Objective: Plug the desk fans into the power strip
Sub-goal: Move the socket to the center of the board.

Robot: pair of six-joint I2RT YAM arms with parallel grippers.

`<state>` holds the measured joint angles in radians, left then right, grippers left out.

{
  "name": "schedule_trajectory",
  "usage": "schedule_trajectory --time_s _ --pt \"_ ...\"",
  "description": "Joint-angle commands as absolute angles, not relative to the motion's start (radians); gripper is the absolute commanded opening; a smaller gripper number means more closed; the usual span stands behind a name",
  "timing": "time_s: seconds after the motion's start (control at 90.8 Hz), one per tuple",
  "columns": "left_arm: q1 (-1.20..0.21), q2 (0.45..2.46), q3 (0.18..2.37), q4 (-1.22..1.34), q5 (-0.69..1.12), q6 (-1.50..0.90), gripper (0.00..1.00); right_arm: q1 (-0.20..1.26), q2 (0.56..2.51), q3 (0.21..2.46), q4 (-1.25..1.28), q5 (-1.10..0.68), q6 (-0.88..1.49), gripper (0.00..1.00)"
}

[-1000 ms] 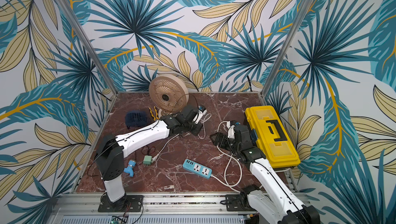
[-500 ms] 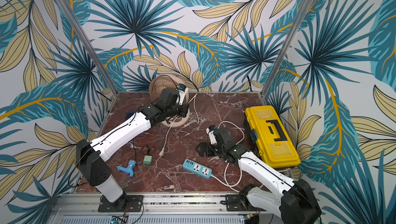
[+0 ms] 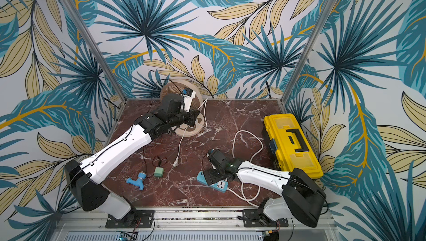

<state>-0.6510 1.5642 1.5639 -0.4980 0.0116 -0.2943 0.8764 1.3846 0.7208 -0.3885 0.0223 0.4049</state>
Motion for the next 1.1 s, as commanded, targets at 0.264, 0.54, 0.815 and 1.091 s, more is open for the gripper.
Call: schedule_trajectory --time_s 0.264,0.54,0.815,1.091 --pt "-0.633 1.498 1.498 -0.487 0.011 -0.301 0.0 0.944 1.557 0.811 -0.468 0.074 0.329 1.0" --pt "-0.627 1.466 1.484 -0.484 0.014 -0.309 0.0 0.926 1.643 0.932 -0.562 0.31 0.33 0.84" --pt "-0.626 1.406 1.473 -0.495 0.026 -0.328 0.0 0.871 1.689 1.007 -0.426 0.252 0.186 0.68" --pt "-0.614 1.357 1.476 -0.508 0.059 -0.33 0.0 0.815 1.662 1.008 -0.344 0.057 0.147 0.7"
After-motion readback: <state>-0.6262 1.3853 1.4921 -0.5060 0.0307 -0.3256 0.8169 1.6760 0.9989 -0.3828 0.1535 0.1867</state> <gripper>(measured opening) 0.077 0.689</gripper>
